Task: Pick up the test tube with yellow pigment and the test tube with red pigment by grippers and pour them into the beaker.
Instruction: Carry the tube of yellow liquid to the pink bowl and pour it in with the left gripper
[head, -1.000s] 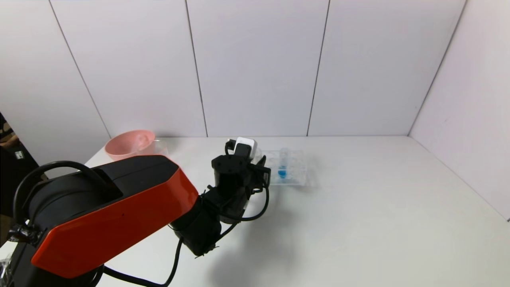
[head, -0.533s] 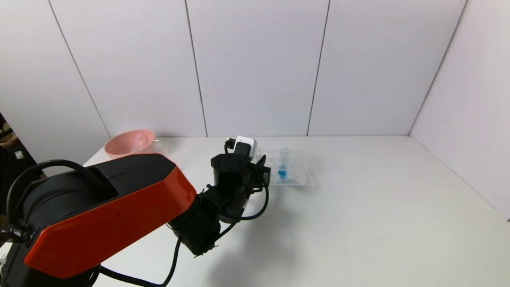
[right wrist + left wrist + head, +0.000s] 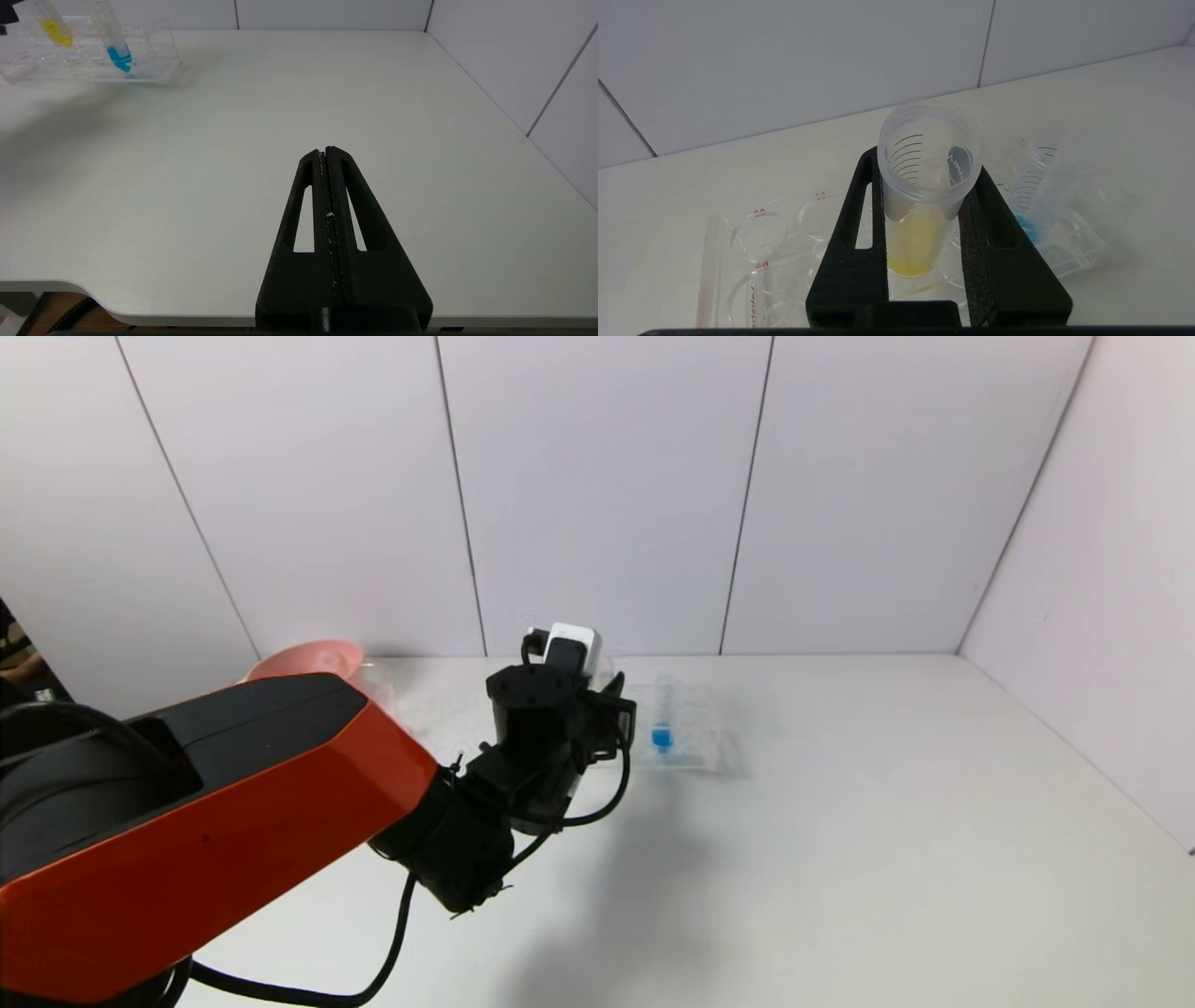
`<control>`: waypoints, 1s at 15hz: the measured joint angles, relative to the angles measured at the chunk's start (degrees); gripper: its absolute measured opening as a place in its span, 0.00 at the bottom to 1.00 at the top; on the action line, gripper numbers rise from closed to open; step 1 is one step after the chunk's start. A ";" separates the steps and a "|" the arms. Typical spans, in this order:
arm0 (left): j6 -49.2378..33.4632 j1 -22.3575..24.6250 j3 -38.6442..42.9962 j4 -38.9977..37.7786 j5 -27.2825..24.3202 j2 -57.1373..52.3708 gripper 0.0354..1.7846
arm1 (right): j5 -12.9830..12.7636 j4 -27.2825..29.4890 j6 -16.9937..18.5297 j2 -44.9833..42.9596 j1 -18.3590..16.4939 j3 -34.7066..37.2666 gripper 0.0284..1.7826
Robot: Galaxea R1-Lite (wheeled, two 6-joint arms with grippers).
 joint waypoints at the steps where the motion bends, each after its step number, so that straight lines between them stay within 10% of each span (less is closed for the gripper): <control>1: 0.11 0.00 -0.38 0.06 -0.06 -0.28 0.24 | 0.00 0.00 0.00 0.00 0.00 0.00 0.05; 15: 4.07 1.49 -1.73 9.68 -0.88 -11.03 0.24 | 0.00 0.00 0.00 -0.01 0.00 0.00 0.05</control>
